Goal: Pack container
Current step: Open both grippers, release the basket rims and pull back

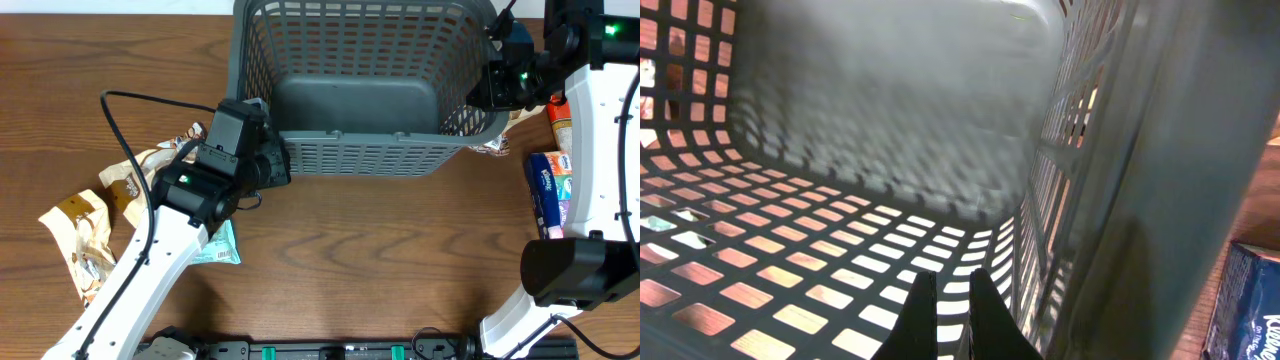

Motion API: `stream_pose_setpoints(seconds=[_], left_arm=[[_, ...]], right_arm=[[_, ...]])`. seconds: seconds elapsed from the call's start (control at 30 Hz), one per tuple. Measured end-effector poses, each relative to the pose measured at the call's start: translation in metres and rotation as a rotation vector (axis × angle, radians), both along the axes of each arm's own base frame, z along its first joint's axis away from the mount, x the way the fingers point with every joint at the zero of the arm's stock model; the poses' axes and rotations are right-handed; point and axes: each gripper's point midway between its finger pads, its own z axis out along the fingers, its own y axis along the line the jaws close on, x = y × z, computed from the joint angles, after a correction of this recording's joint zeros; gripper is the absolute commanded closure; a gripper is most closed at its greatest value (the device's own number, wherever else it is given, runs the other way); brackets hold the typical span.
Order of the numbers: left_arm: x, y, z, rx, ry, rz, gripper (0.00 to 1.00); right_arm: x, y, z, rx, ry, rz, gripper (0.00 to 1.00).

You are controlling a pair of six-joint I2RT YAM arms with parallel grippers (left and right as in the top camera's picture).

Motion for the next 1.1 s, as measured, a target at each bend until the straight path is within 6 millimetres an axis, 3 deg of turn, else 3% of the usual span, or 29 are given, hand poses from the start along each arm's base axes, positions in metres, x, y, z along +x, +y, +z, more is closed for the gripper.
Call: stream_pose_setpoints(seconds=[0.73,0.87,1.1], left_arm=[[0.005,-0.001,0.000,0.000,-0.014,0.001,0.94],[0.005,-0.001,0.000,0.002,-0.015,-0.001,0.94],[0.006,0.000,0.000,0.009,-0.020,-0.008,0.94]], right_arm=[[-0.001,0.005,0.004,0.030,-0.001,0.008,0.99],[0.002,0.007,0.027,0.036,-0.057,0.012,0.99],[-0.012,0.011,0.093,0.053,-0.183,0.000,0.99]])
